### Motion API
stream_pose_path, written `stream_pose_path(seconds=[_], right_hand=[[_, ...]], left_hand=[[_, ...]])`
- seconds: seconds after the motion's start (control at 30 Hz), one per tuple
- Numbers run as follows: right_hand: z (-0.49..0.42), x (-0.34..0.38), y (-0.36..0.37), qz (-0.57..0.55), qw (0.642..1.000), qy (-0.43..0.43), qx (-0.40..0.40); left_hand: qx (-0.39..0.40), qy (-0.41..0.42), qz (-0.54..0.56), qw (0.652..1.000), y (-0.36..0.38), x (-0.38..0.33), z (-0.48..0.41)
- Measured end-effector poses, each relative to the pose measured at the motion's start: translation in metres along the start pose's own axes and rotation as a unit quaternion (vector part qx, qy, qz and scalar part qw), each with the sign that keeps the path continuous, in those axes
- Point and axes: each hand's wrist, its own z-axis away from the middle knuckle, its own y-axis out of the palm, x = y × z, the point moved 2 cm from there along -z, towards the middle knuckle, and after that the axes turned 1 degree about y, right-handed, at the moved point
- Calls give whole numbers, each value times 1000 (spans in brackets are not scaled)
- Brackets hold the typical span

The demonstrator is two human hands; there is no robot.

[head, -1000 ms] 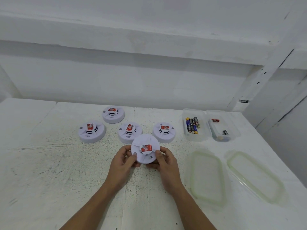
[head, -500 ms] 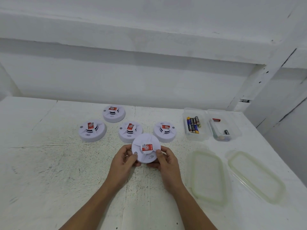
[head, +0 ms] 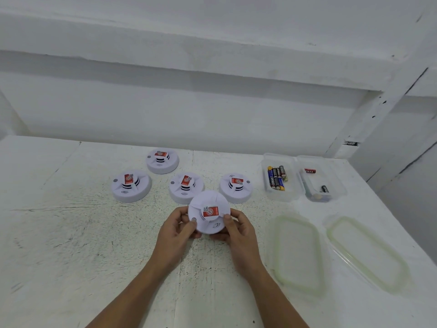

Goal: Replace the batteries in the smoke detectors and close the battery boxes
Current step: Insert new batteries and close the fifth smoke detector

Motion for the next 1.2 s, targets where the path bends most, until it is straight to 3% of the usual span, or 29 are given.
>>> stream_pose_path(seconds=[0.3,0.6,0.83,0.97,1.07,1.2], right_hand=[[-7,1,0,-69,997,33,-2],[-75,73,15,5,999,-26,27],[-167,102,18,154,988,-23,5],[-197,99,13,295,955,-32,-1],[-208,93,11,361,932,-14,15],[-216,83,10,417,908,13,37]], left_hand=[[-15,19,-7,1000,3,-4,0],[-36,45,-59,997,10,-60,-84],[-4,-28,-77,997,18,-74,-176],[9,-92,-72,993,22,-67,-202],[26,-117,-123,985,20,-56,-213],[42,-84,-254,963,18,-50,-216]])
